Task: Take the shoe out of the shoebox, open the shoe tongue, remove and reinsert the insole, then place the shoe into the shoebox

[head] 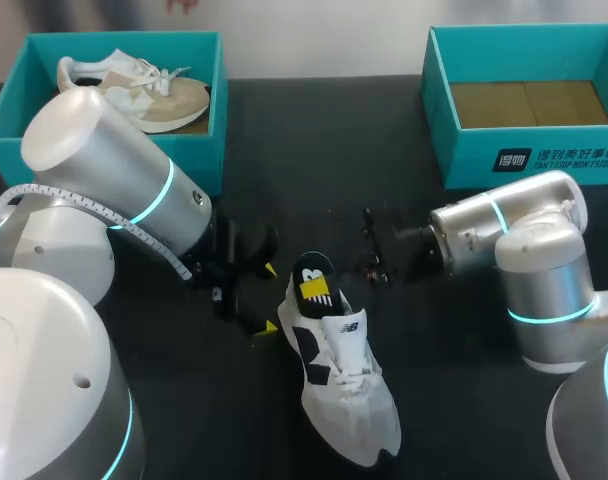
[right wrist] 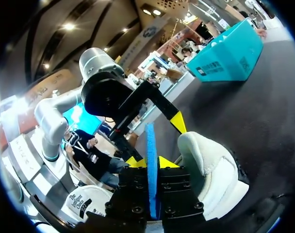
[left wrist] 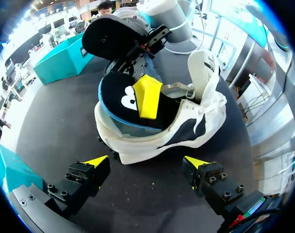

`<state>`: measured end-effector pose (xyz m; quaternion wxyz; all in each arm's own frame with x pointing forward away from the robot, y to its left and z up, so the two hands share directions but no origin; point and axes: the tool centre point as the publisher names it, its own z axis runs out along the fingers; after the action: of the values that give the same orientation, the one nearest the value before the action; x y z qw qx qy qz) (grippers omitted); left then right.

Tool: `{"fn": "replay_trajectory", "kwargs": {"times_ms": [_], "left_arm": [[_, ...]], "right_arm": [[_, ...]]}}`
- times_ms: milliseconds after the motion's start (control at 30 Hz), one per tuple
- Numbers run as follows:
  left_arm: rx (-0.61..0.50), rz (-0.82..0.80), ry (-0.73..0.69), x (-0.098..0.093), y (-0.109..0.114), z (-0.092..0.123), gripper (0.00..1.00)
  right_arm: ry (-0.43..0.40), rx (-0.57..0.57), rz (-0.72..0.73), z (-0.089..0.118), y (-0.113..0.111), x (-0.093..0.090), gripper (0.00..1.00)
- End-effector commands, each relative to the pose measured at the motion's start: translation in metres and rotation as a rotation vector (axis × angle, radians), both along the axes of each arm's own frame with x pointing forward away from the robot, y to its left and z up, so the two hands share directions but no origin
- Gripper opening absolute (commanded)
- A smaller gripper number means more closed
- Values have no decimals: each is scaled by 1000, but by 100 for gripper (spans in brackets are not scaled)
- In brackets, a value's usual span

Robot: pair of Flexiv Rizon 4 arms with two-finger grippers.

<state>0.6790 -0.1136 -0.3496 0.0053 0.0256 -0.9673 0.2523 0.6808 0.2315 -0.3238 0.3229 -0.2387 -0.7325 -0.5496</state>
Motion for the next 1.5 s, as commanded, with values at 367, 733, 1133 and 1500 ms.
{"fn": "replay_trajectory", "kwargs": {"times_ms": [367,733,1133,1500], "left_arm": [[1,-1,0,0,0,1,100],[1,-1,0,0,0,1,100],[1,-1,0,0,0,1,100],[1,-1,0,0,0,1,100]], "right_arm": [[125,43,-34,-34,-5,-20,0],[4,21,7,-2,8,-19,62],[-29,-13,16,7,9,-10,33],[38,-41,20,-10,6,-10,0]]}}
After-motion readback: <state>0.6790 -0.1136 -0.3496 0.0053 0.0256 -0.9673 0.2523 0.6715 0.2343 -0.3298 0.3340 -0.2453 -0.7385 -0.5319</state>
